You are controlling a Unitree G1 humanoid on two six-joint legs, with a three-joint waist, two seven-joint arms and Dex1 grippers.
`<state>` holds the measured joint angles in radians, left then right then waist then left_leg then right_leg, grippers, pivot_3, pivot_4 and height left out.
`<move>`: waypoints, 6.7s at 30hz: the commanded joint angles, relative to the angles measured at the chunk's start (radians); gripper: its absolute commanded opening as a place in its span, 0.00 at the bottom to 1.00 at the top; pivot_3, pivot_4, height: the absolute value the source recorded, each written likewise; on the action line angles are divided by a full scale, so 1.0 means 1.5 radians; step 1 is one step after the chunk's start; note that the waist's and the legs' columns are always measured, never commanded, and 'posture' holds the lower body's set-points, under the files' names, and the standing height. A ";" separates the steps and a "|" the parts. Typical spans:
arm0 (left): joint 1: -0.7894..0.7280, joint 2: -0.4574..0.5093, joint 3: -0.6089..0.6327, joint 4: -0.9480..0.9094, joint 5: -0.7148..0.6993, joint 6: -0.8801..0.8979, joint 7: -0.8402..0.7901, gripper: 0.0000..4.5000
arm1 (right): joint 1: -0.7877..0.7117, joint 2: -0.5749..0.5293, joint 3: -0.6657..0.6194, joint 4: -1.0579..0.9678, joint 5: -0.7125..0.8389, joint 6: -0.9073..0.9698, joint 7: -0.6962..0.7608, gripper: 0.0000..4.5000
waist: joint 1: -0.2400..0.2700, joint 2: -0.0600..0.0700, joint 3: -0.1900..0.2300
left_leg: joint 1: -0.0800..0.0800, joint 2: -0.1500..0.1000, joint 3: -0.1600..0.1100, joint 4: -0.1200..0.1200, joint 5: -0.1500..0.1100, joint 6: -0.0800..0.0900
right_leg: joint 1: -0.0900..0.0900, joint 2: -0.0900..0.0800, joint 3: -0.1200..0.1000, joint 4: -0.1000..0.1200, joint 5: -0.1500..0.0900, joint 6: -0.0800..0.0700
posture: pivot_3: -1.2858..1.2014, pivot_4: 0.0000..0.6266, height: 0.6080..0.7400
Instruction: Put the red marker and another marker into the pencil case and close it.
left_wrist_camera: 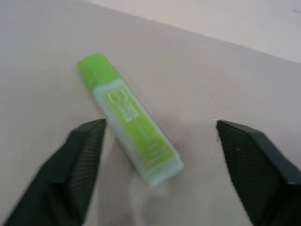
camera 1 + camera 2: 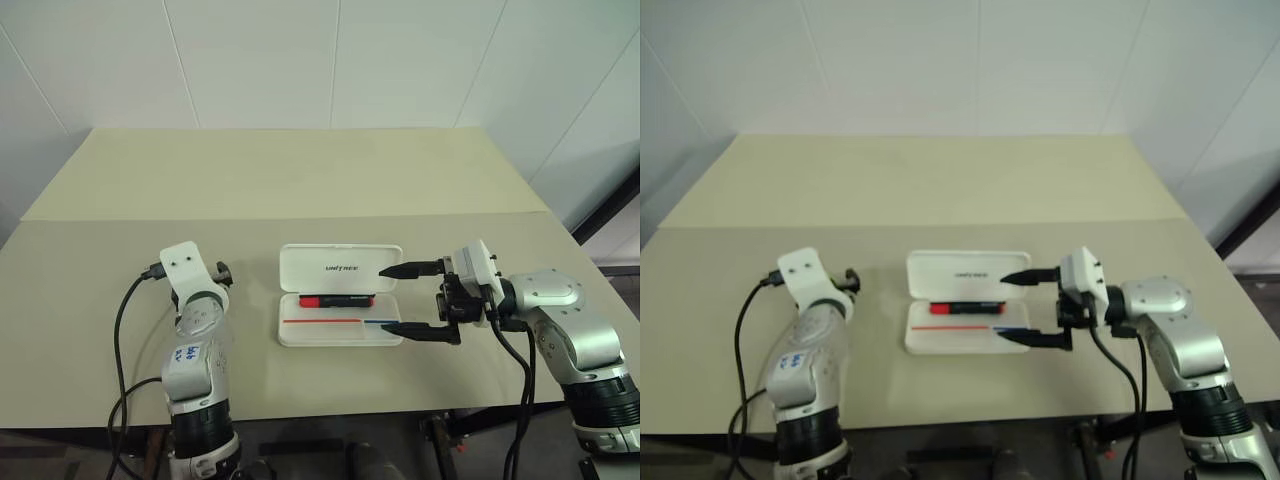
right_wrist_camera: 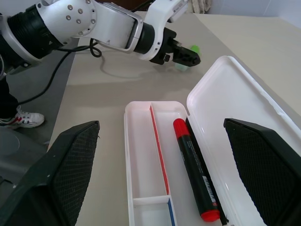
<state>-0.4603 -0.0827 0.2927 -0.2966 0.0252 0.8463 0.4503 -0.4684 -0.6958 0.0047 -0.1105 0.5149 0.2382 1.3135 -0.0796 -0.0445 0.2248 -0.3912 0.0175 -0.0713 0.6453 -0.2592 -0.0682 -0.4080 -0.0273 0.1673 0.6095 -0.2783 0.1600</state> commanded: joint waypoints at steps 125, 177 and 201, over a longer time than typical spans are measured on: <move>0.017 0.553 -0.308 -0.006 -0.195 -0.342 -1.040 0.26 | 0.214 -0.060 -0.217 -0.163 0.170 0.079 -0.111 1.00 | 0.000 0.001 0.000 | 0.001 0.001 0.001 -0.006 0.000 0.000 | -0.001 0.000 0.000 0.001 -0.001 -0.003 | 0.52 0.24 1.00; -0.024 0.434 -0.308 0.038 -0.216 -0.311 -1.000 0.99 | 0.220 -0.029 -0.194 -0.187 0.145 0.073 -0.164 1.00 | 0.001 0.001 0.000 | 0.002 0.001 0.001 -0.006 0.000 0.001 | -0.001 0.000 0.000 0.003 -0.001 -0.003 | 0.52 0.24 1.00; -0.031 0.540 -0.109 0.057 -0.417 -0.292 -1.093 0.99 | 0.324 0.110 -0.192 -0.110 -0.052 0.059 -0.487 1.00 | -0.002 0.001 0.000 | 0.003 0.001 0.001 -0.005 0.000 0.001 | -0.002 0.000 0.000 0.007 -0.005 -0.007 | 0.52 0.24 1.00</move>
<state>-0.4860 0.7126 0.1073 -0.2148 -0.5866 0.4324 -1.1785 0.0302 -0.5358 -0.2782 -0.2887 0.4577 0.3624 0.6106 -0.0828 -0.0436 0.2249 -0.3869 0.0184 -0.0705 0.6380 -0.2585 -0.0664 -0.4107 -0.0276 0.1672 0.6192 -0.2855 0.1492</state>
